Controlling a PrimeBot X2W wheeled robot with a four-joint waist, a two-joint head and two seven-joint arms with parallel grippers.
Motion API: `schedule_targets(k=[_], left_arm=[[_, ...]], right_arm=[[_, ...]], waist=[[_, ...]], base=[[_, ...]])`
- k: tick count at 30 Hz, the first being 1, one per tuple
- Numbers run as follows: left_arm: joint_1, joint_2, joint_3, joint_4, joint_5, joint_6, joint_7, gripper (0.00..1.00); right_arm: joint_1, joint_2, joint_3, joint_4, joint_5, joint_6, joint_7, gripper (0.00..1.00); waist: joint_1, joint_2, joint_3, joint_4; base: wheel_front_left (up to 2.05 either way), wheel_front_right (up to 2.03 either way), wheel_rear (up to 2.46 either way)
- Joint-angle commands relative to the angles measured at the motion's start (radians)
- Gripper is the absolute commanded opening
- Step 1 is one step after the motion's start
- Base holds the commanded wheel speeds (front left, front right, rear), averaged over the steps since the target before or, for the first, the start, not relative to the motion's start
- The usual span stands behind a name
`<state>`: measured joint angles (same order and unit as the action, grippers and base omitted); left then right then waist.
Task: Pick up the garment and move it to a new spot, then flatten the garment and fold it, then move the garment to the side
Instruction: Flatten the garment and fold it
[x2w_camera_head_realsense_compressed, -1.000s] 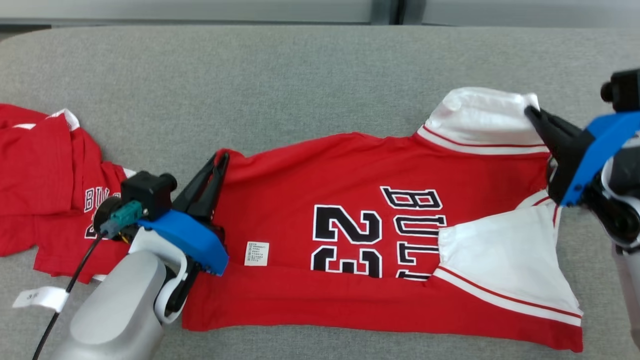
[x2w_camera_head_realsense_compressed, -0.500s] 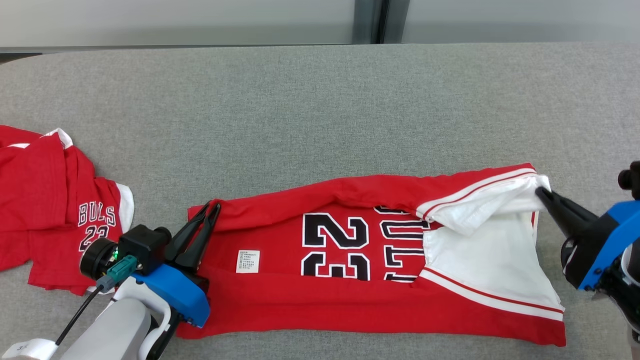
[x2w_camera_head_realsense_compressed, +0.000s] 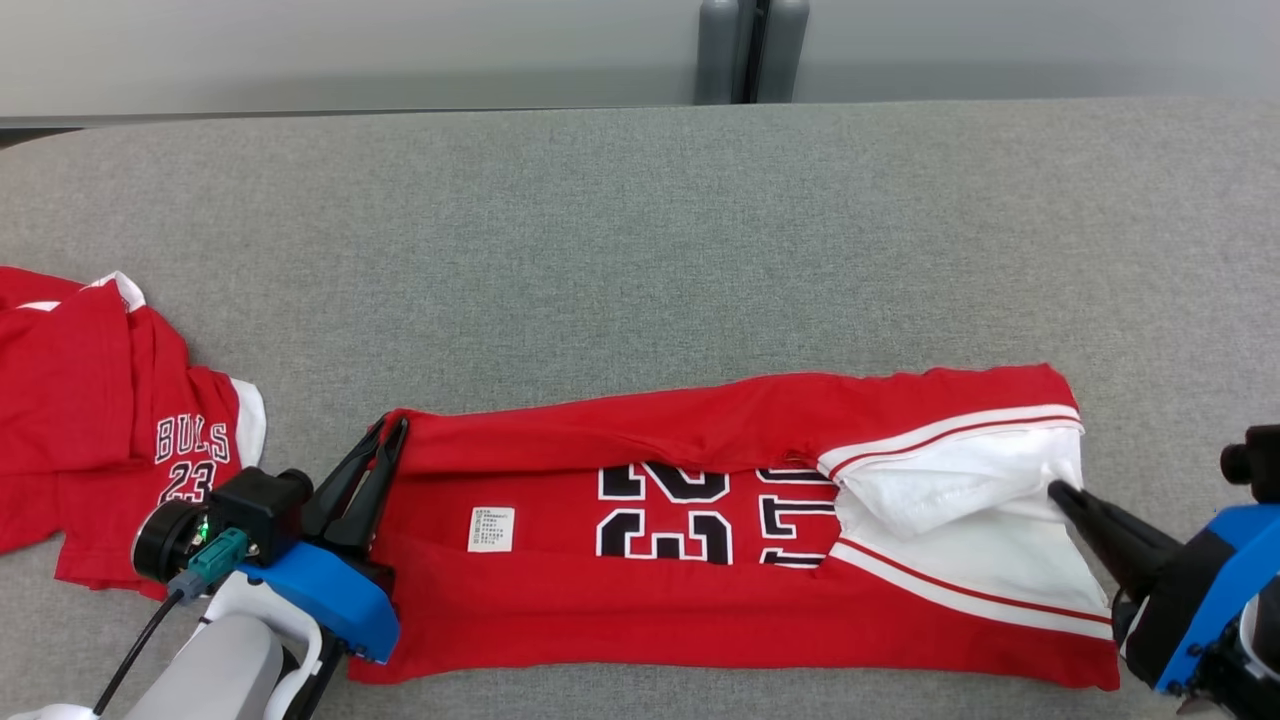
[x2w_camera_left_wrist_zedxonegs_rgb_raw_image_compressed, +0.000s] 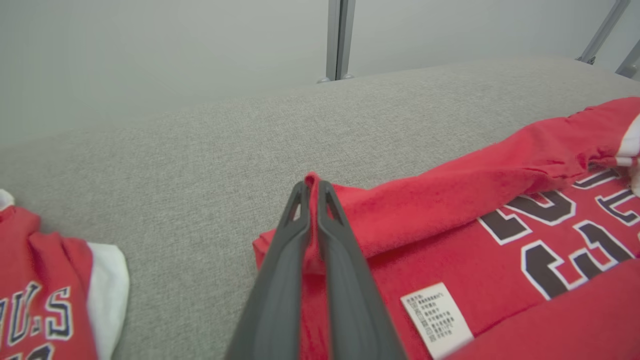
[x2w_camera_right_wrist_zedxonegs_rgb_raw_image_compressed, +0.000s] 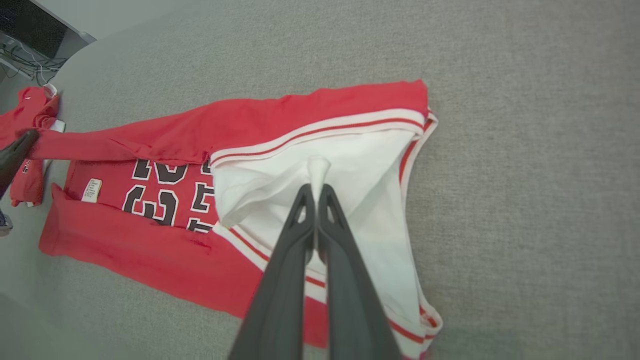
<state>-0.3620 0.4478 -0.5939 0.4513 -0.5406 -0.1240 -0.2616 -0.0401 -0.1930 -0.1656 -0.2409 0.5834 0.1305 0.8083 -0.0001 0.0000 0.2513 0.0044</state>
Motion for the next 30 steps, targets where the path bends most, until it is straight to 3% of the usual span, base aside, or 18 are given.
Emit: schedule_targets(k=[1,9,10,11,12,13,19,30], left_arm=[[0.014,-0.004,0.014,0.004,0.007,-0.005,-0.004,0.0],[0.057,-0.035,0.07,0.015,0.011,-0.007,-0.004,0.0],[0.064,-0.04,0.08,0.015,0.01,-0.007,-0.004,0.08],[0.071,-0.046,0.09,0.016,0.007,-0.007,-0.004,0.41],[0.078,-0.053,0.101,0.017,0.005,-0.007,-0.004,0.66],[0.083,-0.059,0.113,0.019,0.005,-0.007,-0.004,1.0],[0.127,-0.122,0.224,-0.004,-0.014,0.009,-0.004,1.0],[0.223,-0.243,0.452,-0.101,0.034,0.026,-0.004,1.0]], right_arm=[[0.026,0.012,-0.004,-0.017,0.006,0.0,0.013,0.0],[0.1,0.034,-0.015,-0.042,0.004,0.0,0.09,0.0],[0.111,0.035,-0.013,-0.043,0.004,0.0,0.106,0.0],[0.118,0.037,-0.011,-0.048,0.004,0.0,0.117,0.42],[0.126,0.043,-0.011,-0.051,0.002,0.0,0.128,1.0],[0.132,0.046,-0.012,-0.055,-0.001,0.0,0.132,1.0],[0.134,0.064,-0.027,-0.072,-0.037,0.0,0.078,1.0],[0.079,0.133,-0.138,0.039,-0.285,0.0,-0.242,1.0]], waist=[[0.0001,0.0,-0.002,-0.002],[0.0001,0.0,-0.012,-0.011],[0.0001,0.0,-0.014,-0.011],[0.0001,0.0,-0.017,-0.011],[0.0001,0.0,-0.019,-0.011],[0.0001,0.0,-0.021,-0.01],[0.0001,0.0,-0.041,-0.005],[0.0001,0.0,-0.108,0.018]], base=[[0.0,0.0,0.0],[0.0,0.0,0.0],[0.0,0.0,0.0],[0.0,0.0,0.0],[0.0,0.0,0.0],[0.0,0.0,0.0],[0.0,0.0,0.0],[0.0,0.0,0.0]])
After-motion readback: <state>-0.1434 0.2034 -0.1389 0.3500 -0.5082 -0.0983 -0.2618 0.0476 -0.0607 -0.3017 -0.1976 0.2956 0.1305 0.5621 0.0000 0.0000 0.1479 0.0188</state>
